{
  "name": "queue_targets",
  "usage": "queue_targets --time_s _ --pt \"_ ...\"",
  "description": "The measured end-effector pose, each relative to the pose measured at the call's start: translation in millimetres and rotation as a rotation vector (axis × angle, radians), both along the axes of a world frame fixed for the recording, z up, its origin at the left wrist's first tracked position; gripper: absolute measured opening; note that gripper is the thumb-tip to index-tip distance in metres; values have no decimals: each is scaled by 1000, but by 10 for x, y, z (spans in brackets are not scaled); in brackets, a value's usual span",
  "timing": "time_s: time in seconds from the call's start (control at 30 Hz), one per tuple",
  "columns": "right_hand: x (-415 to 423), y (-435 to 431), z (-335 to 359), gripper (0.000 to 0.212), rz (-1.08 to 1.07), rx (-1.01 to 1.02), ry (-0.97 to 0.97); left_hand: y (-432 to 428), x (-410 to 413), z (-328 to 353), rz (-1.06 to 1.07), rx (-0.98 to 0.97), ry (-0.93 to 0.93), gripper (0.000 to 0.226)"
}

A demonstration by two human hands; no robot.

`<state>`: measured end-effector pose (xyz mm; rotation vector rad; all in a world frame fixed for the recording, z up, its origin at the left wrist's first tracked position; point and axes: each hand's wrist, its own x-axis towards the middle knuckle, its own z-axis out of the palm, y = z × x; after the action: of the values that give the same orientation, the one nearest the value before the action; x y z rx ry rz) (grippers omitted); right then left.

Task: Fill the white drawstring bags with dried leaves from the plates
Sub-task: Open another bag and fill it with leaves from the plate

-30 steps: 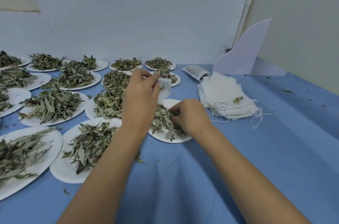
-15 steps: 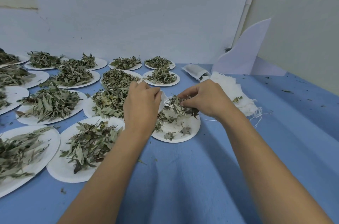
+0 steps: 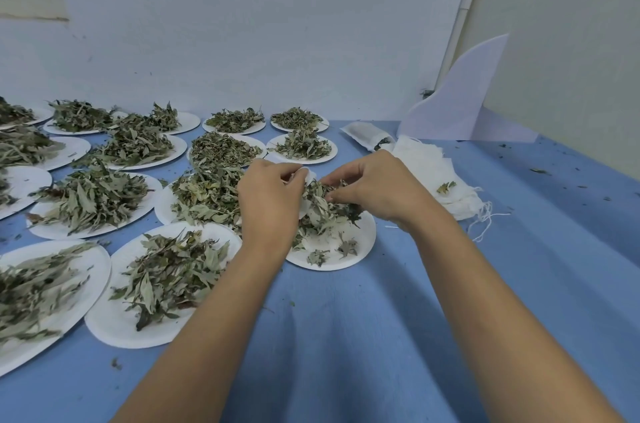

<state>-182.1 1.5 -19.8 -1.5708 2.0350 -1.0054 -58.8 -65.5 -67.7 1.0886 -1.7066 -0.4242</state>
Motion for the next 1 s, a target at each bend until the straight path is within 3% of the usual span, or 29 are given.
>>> queue_targets --time_s 0.23,0.47,0.63,0.83,1.0 --pt "3 -15 -20 22 -90 -41 45 45 -55 51 -93 94 90 17" --pt "-81 67 102 19 63 146 18 -15 6 48 32 63 130 17" --pt "-71 59 78 18 42 126 36 -40 16 25 45 75 169 17" --pt "-38 91 143 22 173 150 -114 -15 -7 -4 29 41 116 16" --pt "-80 123 156 23 212 234 -34 -48 17 -5 16 87 150 19"
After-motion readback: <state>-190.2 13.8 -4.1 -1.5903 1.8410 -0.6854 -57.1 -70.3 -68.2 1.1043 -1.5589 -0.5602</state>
